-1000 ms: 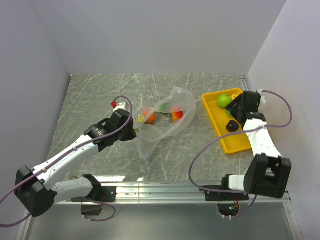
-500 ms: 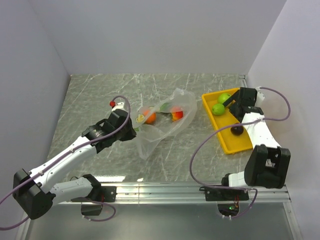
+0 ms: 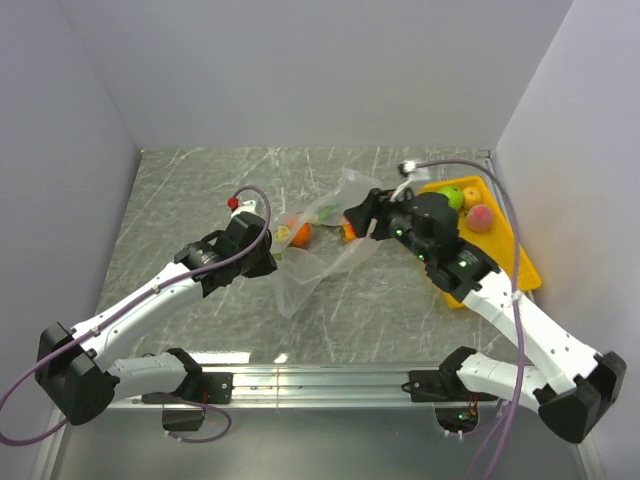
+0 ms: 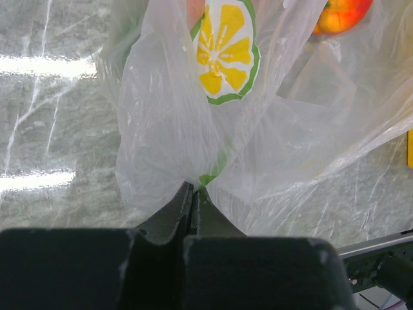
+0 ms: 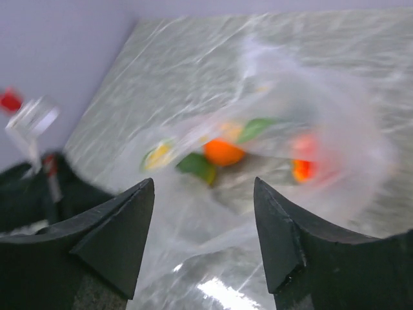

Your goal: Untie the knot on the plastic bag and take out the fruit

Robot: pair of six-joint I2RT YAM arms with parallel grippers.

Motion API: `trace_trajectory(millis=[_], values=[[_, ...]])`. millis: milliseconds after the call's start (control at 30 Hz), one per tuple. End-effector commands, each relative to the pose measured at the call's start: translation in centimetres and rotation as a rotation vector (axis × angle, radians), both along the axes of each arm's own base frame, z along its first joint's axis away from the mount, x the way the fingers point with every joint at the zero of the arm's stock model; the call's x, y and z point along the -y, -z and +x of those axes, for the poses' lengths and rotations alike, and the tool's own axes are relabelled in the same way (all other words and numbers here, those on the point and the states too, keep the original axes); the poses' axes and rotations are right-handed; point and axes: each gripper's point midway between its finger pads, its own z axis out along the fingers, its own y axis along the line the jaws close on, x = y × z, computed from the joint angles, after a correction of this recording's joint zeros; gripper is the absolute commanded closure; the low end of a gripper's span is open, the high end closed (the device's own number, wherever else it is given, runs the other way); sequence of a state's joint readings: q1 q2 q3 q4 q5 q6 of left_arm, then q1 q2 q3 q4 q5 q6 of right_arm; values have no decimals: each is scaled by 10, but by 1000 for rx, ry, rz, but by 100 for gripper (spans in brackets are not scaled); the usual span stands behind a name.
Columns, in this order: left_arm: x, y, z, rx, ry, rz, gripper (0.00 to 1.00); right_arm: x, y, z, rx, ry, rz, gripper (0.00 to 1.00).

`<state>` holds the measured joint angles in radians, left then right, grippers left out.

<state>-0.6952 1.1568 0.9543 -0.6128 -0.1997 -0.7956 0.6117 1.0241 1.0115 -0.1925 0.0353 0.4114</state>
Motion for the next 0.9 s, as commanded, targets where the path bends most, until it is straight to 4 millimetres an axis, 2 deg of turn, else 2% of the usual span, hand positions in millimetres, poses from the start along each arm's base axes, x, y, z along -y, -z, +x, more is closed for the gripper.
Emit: trace_trajectory(millis=[0,33,67,100,133,167,233,267,300,333,367,400,433,467,533,567,667,733,767,867], values=[[6,-19,7,46,19,-12,99,-54,8,-7,22,-160,-58,32],[5,-19,7,46,17,-12,99,-63,12,-6,17,-174,-67,33],[5,-19,7,46,16,-13,99,-74,30,0,-15,-185,-89,35],[6,-20,7,46,15,-14,99,-81,33,6,-28,-177,-64,38],[4,-19,7,43,10,-13,99,-82,43,15,-51,-133,-69,43],[4,-20,6,46,8,-15,100,-87,68,24,-100,-110,-93,46],[3,-19,6,43,-3,-21,99,-92,89,38,-141,-53,-84,50],[3,-18,5,42,-3,-23,100,-95,116,45,-192,-31,-111,50],[2,-18,5,41,-9,-22,99,-100,125,48,-212,-24,-92,50],[2,-17,3,38,-9,-27,100,-108,137,47,-241,-57,-90,49],[2,-15,4,37,-12,-30,100,-117,160,45,-282,-90,-103,49],[1,-15,4,38,-18,-31,99,-125,171,40,-312,-126,-101,48],[0,-13,3,35,-25,-32,99,-139,180,26,-342,-188,-106,48],[0,-12,4,35,-27,-32,100,-147,197,11,-387,-242,-134,48],[-2,-8,4,34,-37,-24,99,-157,208,-13,-405,-307,-175,48],[-3,-7,4,35,-40,-21,100,-163,218,-35,-419,-356,-205,48],[-4,-2,5,34,-50,-9,99,-160,235,-68,-473,-422,-227,47],[-6,4,4,26,-54,1,99,-156,236,-75,-489,-432,-225,46],[-7,6,4,23,-56,6,100,-153,230,-74,-469,-430,-232,46],[-10,12,3,16,-60,22,99,-147,213,-56,-411,-363,-244,45]])
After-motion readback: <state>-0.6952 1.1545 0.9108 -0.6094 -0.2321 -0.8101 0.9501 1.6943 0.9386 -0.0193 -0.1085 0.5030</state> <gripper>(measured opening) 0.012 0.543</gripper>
